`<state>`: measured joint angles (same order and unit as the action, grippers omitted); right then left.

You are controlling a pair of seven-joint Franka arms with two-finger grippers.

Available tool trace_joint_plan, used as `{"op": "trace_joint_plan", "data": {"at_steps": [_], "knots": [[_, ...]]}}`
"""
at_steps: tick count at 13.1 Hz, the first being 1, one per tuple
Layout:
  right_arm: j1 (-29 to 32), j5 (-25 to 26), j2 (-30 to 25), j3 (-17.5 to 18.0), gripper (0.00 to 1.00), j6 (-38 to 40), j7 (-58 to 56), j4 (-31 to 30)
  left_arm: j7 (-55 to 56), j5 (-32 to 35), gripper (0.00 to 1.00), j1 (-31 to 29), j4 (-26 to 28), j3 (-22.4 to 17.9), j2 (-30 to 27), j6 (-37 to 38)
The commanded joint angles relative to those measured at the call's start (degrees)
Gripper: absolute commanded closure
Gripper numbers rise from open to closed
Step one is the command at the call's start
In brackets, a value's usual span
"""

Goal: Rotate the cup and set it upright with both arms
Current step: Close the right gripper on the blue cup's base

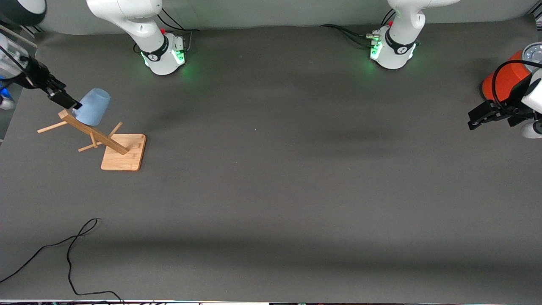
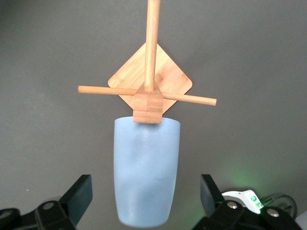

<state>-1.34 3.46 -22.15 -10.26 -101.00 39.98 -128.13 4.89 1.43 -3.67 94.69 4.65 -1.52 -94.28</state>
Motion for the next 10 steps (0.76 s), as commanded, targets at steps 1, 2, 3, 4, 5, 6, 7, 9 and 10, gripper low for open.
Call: {"op": "trace_joint_plan", "data": {"at_steps": [1,2,3,4,5,6,7,9,10], "knots": [[-0.7,1.2,-0.3,-1.8,0.00,-4.6,0.2,-4.8,-0.9,0.0,0.00,-0.1,-1.3,0.0,0.3,1.3],[-0.7,1.1,0.3,-2.0,0.00,-6.1,-0.1,-6.0,-0.9,0.0,0.00,-0.1,-1.3,0.0,0.3,1.3],[-0.7,1.1,0.9,-2.1,0.00,-7.4,-0.2,-6.6,-0.9,0.0,0.00,-0.1,-1.3,0.0,0.4,1.3],[-0.6,1.0,1.5,-2.1,0.00,-8.0,-0.2,-6.9,-0.9,0.0,0.00,-0.1,-1.2,0.0,0.4,1.3],[-0.7,0.9,2.1,-2.2,0.00,-8.4,-0.2,-6.9,-0.9,0.0,0.00,-0.1,-1.2,0.0,0.5,1.3],[-0.7,0.6,2.5,-2.3,0.00,-8.8,-0.2,-6.9,-0.9,0.0,0.00,-0.1,-1.3,0.0,0.5,1.3],[-0.7,0.4,3.3,-2.3,0.00,-9.0,-0.2,-6.9,-0.9,0.0,0.00,-0.1,-1.2,0.0,0.5,1.3],[-0.8,0.3,3.6,-2.3,0.00,-9.6,-0.1,-6.9,-0.9,0.0,0.00,-0.1,-1.2,0.0,0.5,1.3],[-0.8,0.3,3.9,-2.3,0.00,-9.6,-0.1,-6.9,-0.9,0.0,0.00,-0.1,-1.2,0.0,0.5,1.3]]}}
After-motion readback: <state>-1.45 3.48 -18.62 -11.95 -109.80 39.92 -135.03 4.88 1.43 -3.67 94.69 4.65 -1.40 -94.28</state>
